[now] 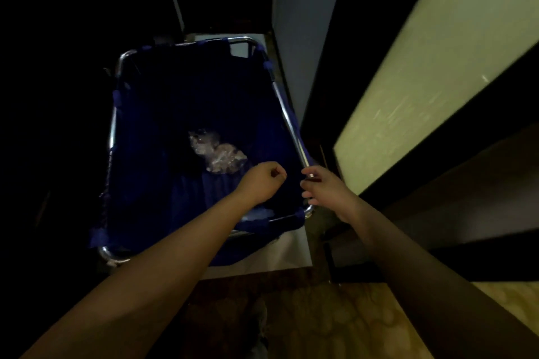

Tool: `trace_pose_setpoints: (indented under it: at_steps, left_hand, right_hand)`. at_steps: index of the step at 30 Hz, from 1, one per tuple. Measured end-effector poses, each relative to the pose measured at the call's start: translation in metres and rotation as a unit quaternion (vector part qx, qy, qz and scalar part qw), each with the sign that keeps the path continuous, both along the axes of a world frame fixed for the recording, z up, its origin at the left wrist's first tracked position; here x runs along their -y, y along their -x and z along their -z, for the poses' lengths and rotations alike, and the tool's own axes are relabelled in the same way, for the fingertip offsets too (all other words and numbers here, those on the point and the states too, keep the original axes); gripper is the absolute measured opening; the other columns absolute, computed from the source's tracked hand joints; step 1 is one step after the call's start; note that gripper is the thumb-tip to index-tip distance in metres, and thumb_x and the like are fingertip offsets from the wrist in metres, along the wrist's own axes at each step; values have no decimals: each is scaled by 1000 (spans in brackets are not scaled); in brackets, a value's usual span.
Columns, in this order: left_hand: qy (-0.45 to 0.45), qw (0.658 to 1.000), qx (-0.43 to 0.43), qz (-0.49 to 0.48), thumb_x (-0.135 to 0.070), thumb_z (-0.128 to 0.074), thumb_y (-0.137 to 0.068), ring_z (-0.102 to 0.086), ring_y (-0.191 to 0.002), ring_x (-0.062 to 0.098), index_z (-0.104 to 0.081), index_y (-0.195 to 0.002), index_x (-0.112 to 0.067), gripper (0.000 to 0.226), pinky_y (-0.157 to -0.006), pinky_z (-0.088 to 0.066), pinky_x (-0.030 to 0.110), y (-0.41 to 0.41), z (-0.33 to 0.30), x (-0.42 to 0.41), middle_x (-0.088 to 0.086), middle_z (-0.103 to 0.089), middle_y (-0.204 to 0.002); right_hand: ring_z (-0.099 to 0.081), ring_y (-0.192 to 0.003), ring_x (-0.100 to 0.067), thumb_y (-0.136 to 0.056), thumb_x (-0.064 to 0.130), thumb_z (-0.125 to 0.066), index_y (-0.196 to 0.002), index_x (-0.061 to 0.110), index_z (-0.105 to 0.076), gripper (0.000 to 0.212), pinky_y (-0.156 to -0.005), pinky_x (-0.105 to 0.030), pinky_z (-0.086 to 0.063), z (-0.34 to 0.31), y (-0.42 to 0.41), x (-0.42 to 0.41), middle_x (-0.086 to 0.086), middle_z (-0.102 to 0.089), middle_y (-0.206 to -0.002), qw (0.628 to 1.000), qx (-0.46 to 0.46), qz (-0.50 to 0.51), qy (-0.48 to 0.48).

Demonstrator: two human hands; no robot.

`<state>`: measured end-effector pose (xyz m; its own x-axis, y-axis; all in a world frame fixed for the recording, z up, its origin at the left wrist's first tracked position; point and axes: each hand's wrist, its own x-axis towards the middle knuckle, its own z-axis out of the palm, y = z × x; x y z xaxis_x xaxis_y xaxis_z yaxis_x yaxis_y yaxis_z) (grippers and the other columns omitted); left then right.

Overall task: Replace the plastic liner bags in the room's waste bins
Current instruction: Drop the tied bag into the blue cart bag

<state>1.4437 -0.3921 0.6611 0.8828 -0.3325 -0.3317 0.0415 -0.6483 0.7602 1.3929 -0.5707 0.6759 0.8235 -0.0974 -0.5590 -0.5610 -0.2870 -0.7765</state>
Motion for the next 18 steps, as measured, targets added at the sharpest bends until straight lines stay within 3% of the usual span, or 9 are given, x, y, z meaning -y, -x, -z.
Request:
trace_pose_setpoints:
  at_steps: [4, 8, 13, 18]
  left_hand:
    - [46, 998, 7, 42, -25, -58, -97, -66, -85, 14, -70, -97, -24, 12, -80, -52, 33, 42, -20, 50, -5, -71, -92]
    - [95, 992, -5, 86, -28, -55, -98, -65, -82, 15, -69, -98, -24, 14, -72, -52, 32, 109, -43, 103, -2, -70, -94]
    - [118, 980, -11, 158, -22, -57, -98, -66, -92, 19, -71, -99, -12, 18, -78, -49, 27, 229, -64, 166, 4, -71, -95]
    - [120, 958, -10, 261, -29, -56, -99, -63, -94, 11, -69, -98, -26, 14, -74, -46, 23, 375, -76, 211, -8, -68, -97]
  right_hand:
    - [-62, -88, -22, -99, 10, -56, -133, 15, -51, 34, -70, -27, -52, -20, 56, 30, -7, -60, -118, 997, 21, 73, -5]
    - [-59, -72, -17, -98, 8, -57, -126, 17, -52, 29, -65, -30, -47, -37, 137, 65, -7, -60, -104, 989, 42, 142, -17]
    - [-66, -84, -18, -94, 18, -62, -113, 26, -60, 21, -73, -33, -56, -61, 284, 108, 0, -65, -97, 972, 59, 227, 25]
    - [-68, -82, -19, -93, 18, -62, -119, 23, -61, 26, -66, -32, -54, -66, 450, 131, -11, -68, -103, 947, 62, 313, 27]
